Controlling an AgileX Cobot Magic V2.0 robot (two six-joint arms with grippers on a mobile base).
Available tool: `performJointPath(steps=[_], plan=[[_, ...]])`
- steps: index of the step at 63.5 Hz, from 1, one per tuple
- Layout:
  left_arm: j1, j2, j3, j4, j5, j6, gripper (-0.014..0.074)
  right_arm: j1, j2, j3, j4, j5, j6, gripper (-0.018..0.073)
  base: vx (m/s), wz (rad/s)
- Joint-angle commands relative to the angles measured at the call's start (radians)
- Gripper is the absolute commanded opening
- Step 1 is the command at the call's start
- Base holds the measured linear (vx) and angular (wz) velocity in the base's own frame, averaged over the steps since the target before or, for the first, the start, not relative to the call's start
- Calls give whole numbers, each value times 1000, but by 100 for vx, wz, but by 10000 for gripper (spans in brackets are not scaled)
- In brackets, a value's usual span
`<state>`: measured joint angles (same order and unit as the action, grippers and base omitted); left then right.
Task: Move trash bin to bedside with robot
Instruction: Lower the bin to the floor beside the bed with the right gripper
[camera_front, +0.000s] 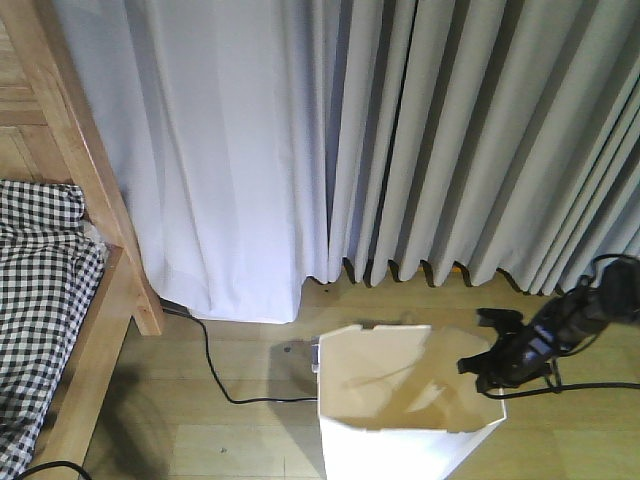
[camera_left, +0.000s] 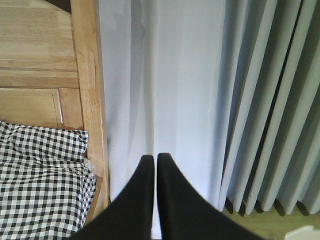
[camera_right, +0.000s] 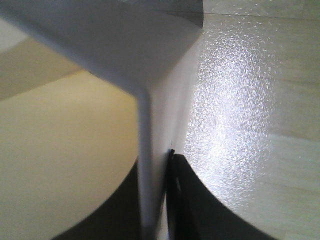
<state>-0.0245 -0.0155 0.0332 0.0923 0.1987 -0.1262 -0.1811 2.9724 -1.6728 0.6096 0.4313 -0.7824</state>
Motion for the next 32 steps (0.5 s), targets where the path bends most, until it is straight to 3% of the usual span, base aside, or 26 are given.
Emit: performJointPath(steps=[1, 20, 32], plan=[[0, -13, 26, 0, -81, -2, -6, 6, -23, -81, -6, 149, 66, -2, 0, 0], [0, -13, 26, 0, -81, -2, -6, 33, 156, -340, -15, 268, 82, 4, 0, 0], [0, -13, 26, 0, -81, -2, -6, 60, 216, -423, -50, 269, 141, 22, 0, 0]])
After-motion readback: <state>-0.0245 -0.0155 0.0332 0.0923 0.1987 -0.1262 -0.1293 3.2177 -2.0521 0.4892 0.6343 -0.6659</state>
